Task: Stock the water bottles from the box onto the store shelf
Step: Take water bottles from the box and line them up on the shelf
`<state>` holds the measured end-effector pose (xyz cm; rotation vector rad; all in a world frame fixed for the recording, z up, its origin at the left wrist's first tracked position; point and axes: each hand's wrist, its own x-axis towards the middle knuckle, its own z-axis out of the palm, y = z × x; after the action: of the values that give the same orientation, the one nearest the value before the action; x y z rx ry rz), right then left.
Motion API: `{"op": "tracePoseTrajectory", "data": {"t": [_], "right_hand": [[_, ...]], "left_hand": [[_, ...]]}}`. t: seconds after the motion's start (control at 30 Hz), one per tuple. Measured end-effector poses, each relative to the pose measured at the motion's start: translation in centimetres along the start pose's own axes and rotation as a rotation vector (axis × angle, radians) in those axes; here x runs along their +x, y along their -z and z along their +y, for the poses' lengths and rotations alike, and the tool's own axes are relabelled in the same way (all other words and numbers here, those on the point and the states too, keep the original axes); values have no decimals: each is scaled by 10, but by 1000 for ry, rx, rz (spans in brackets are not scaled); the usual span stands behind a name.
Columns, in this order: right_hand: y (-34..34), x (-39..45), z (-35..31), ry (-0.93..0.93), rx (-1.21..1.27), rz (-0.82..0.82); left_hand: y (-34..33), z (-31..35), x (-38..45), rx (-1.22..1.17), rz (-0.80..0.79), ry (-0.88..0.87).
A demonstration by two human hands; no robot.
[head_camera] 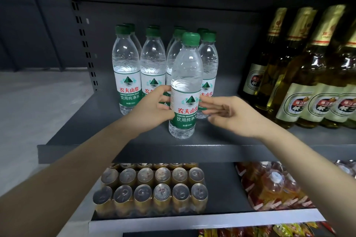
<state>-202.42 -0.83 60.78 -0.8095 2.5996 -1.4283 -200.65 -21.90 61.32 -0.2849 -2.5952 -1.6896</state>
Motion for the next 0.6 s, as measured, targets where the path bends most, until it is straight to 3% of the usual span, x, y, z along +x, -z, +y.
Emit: {"op": "tracePoseTrajectory", "data": {"t": [0.6], "right_hand": [[-5, -7, -1, 10, -14, 56]], "left_hand": [[-6, -2, 3, -83, -36, -20]]}}
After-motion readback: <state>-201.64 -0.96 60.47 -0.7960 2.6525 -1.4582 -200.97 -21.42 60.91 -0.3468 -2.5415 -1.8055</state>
